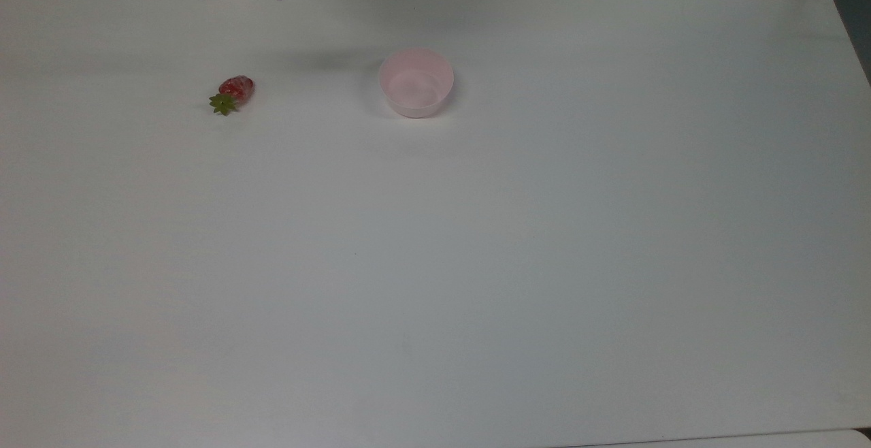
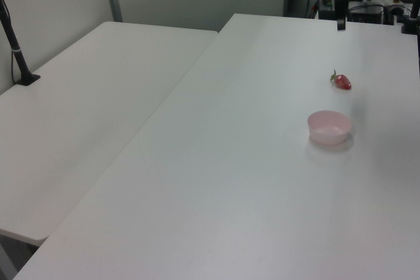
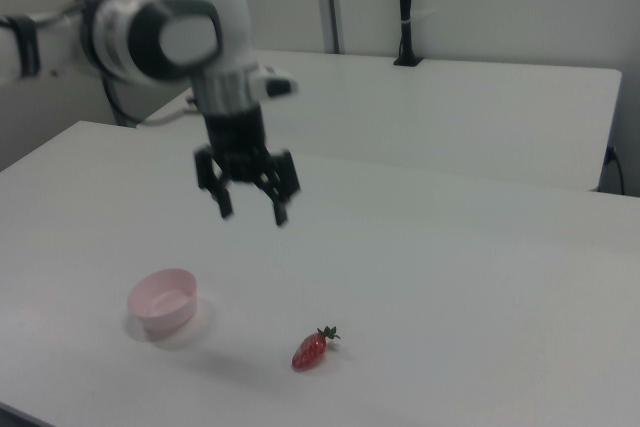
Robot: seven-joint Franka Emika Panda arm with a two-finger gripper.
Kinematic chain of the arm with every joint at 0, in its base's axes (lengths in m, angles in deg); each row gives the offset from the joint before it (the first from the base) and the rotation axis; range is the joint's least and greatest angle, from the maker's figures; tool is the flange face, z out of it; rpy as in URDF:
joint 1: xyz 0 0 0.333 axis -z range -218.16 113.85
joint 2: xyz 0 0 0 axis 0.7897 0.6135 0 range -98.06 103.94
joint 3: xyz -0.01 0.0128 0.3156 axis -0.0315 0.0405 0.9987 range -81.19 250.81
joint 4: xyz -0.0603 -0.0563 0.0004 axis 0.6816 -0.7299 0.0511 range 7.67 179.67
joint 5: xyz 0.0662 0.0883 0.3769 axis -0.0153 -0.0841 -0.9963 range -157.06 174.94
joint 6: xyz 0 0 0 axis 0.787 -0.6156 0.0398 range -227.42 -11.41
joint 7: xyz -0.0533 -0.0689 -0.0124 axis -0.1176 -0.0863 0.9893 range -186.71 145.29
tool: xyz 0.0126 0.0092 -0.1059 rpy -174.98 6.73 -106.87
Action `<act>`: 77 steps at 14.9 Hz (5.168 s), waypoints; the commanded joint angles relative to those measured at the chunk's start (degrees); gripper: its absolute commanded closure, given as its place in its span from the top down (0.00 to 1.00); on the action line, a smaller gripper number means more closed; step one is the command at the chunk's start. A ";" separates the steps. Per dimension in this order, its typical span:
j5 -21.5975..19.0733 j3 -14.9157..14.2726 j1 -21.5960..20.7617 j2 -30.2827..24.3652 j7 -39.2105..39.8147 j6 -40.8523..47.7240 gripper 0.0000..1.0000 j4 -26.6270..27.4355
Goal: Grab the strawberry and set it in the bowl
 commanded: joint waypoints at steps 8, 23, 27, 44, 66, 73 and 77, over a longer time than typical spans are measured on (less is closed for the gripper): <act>0.45 -1.50 7.15 4.20 -10.74 -23.96 0.97 17.92; 0.63 -0.79 3.75 7.85 -13.57 -26.81 0.38 16.34; 0.45 -0.70 -9.24 2.29 -12.86 -9.00 0.39 10.82; -0.69 0.61 -24.14 7.57 -28.92 -2.81 1.00 4.50; -5.53 -5.98 -15.43 -2.02 -17.61 0.29 1.00 -11.00; -6.23 -5.63 -13.06 0.00 -11.19 3.45 1.00 -13.90; -6.32 -4.93 -11.58 0.00 -10.66 3.45 1.00 -13.90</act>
